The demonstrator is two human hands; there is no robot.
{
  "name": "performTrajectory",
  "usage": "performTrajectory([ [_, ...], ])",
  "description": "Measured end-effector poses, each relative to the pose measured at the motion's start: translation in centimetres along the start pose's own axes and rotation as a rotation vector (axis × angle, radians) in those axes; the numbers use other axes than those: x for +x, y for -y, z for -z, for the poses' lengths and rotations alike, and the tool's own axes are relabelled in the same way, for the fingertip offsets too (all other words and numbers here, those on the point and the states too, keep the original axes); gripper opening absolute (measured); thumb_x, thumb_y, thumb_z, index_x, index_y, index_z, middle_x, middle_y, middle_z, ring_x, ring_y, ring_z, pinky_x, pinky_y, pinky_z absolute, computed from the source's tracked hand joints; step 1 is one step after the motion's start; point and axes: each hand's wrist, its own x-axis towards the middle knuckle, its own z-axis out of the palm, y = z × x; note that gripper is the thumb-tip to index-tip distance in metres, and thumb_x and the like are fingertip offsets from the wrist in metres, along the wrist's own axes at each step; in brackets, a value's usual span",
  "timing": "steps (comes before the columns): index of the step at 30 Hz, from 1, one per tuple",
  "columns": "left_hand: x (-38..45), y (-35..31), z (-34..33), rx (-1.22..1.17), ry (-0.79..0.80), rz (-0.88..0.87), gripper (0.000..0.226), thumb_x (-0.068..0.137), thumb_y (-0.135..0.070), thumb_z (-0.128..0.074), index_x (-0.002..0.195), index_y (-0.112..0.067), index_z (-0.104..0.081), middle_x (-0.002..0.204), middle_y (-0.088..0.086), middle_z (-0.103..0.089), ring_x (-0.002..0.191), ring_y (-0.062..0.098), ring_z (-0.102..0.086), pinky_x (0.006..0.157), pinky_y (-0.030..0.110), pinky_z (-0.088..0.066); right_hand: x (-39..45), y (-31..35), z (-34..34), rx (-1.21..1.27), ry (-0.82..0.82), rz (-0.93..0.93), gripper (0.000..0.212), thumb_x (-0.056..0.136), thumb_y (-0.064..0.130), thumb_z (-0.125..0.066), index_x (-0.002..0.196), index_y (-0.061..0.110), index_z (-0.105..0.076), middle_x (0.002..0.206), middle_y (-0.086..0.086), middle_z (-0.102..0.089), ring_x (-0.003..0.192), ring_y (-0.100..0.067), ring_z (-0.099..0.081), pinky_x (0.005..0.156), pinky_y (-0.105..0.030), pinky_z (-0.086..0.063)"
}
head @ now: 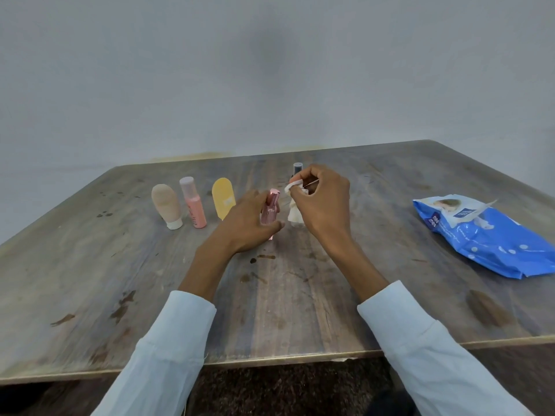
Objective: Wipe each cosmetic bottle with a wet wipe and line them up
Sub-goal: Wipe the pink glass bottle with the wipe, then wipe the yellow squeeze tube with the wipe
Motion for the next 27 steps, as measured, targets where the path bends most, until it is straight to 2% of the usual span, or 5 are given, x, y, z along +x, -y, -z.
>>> performTrajectory([
  [7, -0.5, -0.7, 0.2, -0.171, 0.006, -0.007, 0.044, 0.081, -0.04, -0.077, 0.118, -0.02, -0.065, 0.109, 0.0, -0.069, 0.097, 0.019, -0.066, 0.088, 0.045, -0.057, 0.2, -0.1, 0.0, 0.017, -0.009, -0.005, 0.009, 0.085, 0.013, -0.081, 0.084, 0.022, -0.077, 0.086, 0.011, -0.076, 0.072, -0.001, -0.068, 0.066, -0.016, -0.053],
  [12, -0.6, -0.5, 1.3, -0.238, -0.147, -0.01, 0.071, 0.087, -0.052, -0.082, 0.144, -0.028, -0.047, 0.121, -0.007, -0.057, 0.1, -0.003, -0.053, 0.088, 0.023, -0.046, 0.0, 0.2, 0.2, 0.069, -0.028, -0.001, 0.012, 0.087, 0.01, -0.079, 0.083, 0.022, -0.076, 0.092, 0.012, -0.077, 0.073, 0.003, -0.068, 0.063, -0.009, -0.048],
  [17, -0.6, -0.2, 3.0, -0.282, -0.476, -0.047, 0.045, 0.094, -0.036, -0.068, 0.132, -0.024, -0.046, 0.113, 0.0, -0.055, 0.093, 0.007, -0.049, 0.084, 0.021, -0.043, 0.0, 0.3, 0.3, 0.124, -0.026, 0.018, 0.01, 0.087, 0.008, -0.077, 0.086, 0.018, -0.077, 0.101, 0.012, -0.078, 0.073, 0.001, -0.068, 0.064, -0.011, -0.049],
  [21, -0.4, 1.0, 3.6, -0.113, -0.751, 0.111, 0.031, 0.088, -0.014, -0.064, 0.117, -0.019, -0.056, 0.109, -0.001, -0.057, 0.093, 0.013, -0.054, 0.076, 0.027, -0.043, -0.1, 0.3, 0.2, 0.133, -0.021, 0.035, 0.01, 0.087, 0.006, -0.077, 0.087, 0.016, -0.077, 0.095, 0.01, -0.078, 0.073, -0.001, -0.068, 0.064, -0.008, -0.048],
  [27, -0.2, 2.1, 3.5, 0.028, -0.733, 0.162, 0.03, 0.086, -0.016, -0.067, 0.115, -0.015, -0.062, 0.117, 0.001, -0.055, 0.11, 0.02, -0.054, 0.085, 0.032, -0.045, -0.1, 0.5, 0.2, 0.119, -0.014, 0.061, 0.011, 0.086, 0.005, -0.078, 0.086, 0.016, -0.078, 0.096, 0.012, -0.076, 0.075, -0.006, -0.07, 0.066, -0.011, -0.05],
])
